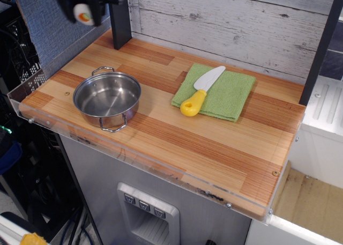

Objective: Move the sushi to the right corner under the knife.

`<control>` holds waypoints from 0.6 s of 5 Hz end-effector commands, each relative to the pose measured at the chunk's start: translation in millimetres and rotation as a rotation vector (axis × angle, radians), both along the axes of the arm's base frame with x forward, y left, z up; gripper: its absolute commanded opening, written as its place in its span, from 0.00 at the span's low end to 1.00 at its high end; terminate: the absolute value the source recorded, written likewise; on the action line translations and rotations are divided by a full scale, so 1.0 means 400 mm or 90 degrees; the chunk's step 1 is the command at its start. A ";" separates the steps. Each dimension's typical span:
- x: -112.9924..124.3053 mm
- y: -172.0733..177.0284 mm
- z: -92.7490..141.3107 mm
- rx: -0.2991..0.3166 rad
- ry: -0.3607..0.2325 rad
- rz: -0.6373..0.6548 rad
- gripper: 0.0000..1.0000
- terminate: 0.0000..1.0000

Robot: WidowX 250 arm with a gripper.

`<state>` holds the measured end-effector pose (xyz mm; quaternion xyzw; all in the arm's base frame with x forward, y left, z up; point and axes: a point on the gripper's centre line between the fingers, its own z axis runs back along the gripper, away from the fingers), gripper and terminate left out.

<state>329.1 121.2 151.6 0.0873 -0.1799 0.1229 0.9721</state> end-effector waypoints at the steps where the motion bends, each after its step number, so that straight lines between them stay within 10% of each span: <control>1: -0.064 -0.219 -0.048 -0.068 0.046 -0.201 0.00 0.00; 3: -0.106 -0.465 -0.147 -0.073 0.107 -0.245 0.00 0.00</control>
